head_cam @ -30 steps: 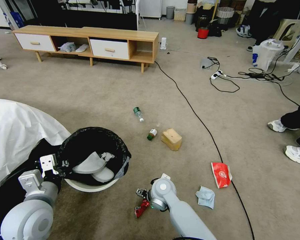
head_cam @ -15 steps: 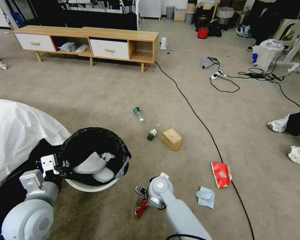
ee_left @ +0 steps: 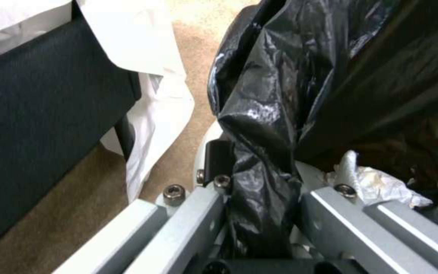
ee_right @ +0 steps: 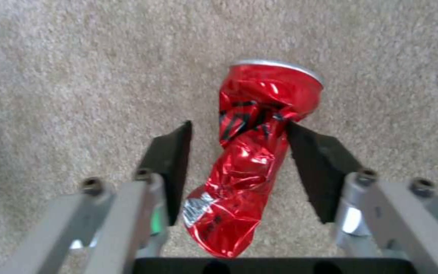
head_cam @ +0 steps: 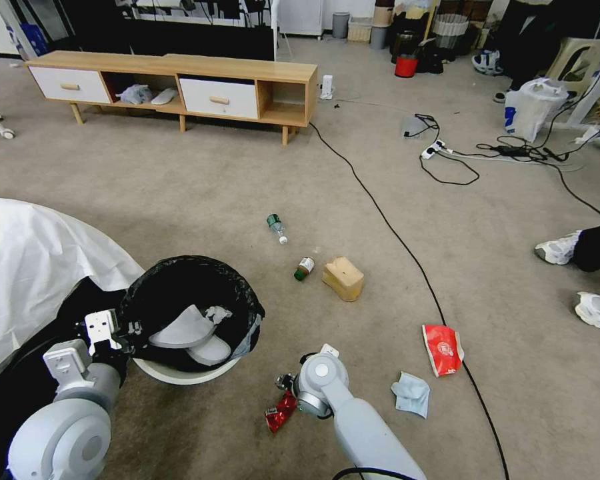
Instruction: Pick up the trash bin and place the garbage on the floor into it.
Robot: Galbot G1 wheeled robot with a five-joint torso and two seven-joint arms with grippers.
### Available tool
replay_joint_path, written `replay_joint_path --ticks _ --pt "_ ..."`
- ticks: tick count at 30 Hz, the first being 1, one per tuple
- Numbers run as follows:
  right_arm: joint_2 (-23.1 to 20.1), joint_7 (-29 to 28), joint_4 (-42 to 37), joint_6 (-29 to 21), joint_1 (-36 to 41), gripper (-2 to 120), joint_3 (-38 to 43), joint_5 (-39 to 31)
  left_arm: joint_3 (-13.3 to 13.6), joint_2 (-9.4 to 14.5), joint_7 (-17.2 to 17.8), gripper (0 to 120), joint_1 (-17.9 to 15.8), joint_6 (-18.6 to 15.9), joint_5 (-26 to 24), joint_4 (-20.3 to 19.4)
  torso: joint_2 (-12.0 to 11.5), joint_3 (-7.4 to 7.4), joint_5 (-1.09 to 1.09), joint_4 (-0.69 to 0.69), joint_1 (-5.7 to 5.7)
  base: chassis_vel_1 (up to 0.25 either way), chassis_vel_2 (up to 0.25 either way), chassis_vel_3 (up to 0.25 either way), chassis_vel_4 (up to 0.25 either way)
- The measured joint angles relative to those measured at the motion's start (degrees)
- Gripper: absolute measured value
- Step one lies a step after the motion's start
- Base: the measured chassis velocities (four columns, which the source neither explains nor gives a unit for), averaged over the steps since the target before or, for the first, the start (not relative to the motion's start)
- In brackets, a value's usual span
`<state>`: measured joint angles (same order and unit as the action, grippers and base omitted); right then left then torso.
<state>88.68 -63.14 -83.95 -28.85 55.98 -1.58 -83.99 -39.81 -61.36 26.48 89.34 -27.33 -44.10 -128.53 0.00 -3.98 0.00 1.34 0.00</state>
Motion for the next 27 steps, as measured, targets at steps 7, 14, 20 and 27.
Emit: replay_joint_path --ticks 7,14,20,27 --pt "0.12 0.67 0.66 -0.18 0.25 21 0.26 0.62 0.03 -0.07 -0.07 1 0.12 0.09 0.13 0.05 0.0 0.0 0.0 0.0 0.0 0.0 0.0 0.0 0.0" --pt "0.24 1.6 1.83 -0.32 0.28 5 0.93 1.68 0.38 -0.14 -0.09 1 0.1 0.12 0.22 0.1 0.0 0.0 0.0 0.0 0.0 0.0 0.0 0.0 0.0" --pt "0.09 2.58 2.49 -0.53 0.31 2 1.42 2.36 0.5 -0.13 -0.11 1 0.14 0.18 0.33 0.15 0.0 0.01 0.01 0.0 0.0 0.0 0.0 0.0 0.0" --pt "0.05 3.08 2.86 -0.72 0.22 2 1.57 2.78 0.76 -0.08 -0.12 1 0.04 0.27 0.39 0.23 0.01 0.02 0.0 0.0 0.0 0.0 0.0 0.0 0.0"
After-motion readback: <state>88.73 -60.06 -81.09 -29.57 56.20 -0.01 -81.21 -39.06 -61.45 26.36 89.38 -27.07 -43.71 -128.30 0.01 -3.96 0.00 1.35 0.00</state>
